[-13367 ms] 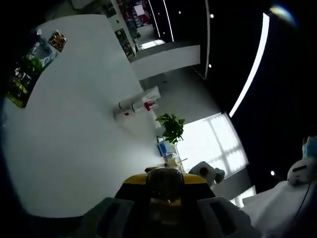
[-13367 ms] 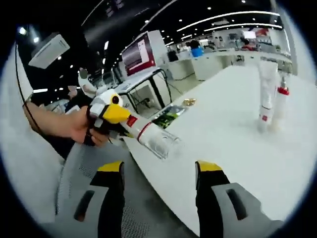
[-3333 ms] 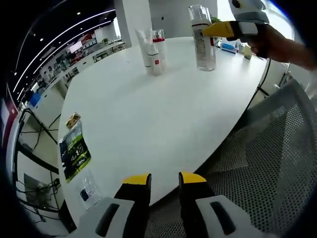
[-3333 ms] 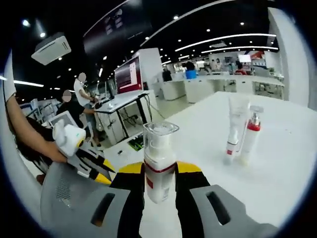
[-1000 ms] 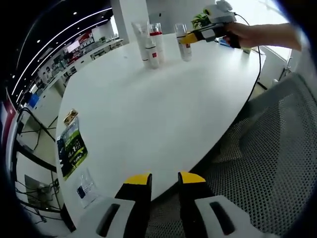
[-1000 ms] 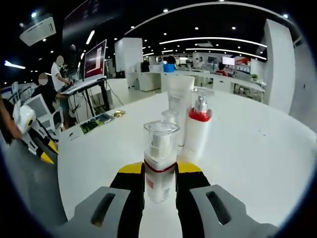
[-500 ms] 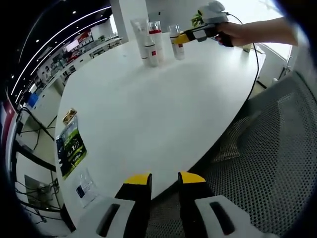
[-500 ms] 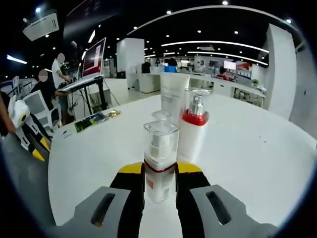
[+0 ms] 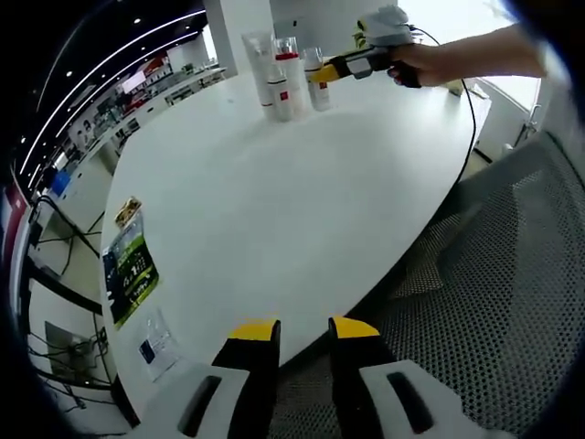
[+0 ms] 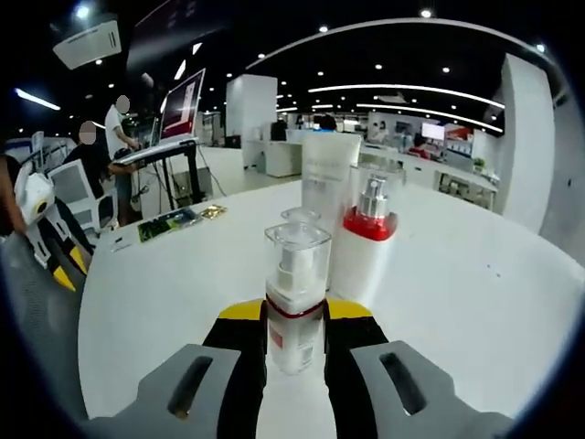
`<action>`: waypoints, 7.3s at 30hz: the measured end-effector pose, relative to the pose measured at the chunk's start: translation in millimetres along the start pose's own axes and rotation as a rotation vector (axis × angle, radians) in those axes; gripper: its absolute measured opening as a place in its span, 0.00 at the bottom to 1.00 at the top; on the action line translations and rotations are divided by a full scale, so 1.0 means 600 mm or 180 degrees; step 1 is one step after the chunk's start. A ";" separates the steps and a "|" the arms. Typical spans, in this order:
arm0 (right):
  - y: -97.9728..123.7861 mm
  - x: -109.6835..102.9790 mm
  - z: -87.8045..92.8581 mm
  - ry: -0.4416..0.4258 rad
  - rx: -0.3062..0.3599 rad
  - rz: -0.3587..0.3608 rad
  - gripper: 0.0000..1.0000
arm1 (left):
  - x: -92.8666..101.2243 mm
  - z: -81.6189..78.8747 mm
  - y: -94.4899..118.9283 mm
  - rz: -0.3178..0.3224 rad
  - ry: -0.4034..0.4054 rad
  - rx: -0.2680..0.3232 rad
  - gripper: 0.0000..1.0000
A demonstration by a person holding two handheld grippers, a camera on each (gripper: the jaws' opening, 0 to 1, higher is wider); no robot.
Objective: Arrange the skincare products in the storage area until every visible bottle or jar stands upright without overlapping.
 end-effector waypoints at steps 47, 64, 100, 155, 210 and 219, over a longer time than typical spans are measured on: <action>-0.034 0.017 0.013 0.0085 -0.0069 -0.0033 0.21 | -0.002 0.000 0.002 -0.0027 0.0016 -0.0022 0.22; -0.021 0.017 0.011 -0.0141 -0.0166 0.0066 0.28 | -0.001 0.000 0.002 -0.0030 0.0003 -0.0001 0.22; -0.017 0.036 0.013 -0.0130 -0.0417 0.0094 0.22 | -0.002 0.001 0.001 -0.0037 -0.0006 -0.0023 0.22; 0.086 -0.066 0.077 -0.1005 -0.0588 -0.0002 0.11 | -0.004 -0.001 0.003 -0.0083 -0.0027 -0.0005 0.22; 0.187 -0.343 -0.049 -0.0244 -0.0547 -0.0067 0.71 | -0.128 -0.075 0.036 0.0154 0.0778 0.0824 0.43; 0.179 -0.318 -0.039 -0.0052 -0.0594 0.0335 0.66 | -0.262 -0.079 0.045 -0.0370 0.1320 0.1081 0.82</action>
Point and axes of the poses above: the point that each gripper's makers call its tool centre point, and the gripper's own axes: y roughly backward along the fingers, x roughly to its right, z roughly out of its underside, the point moved 10 cm from there along y, roughly backward along the fingers, and after that the axes turned 9 degrees about z, right-handed, at the moved point
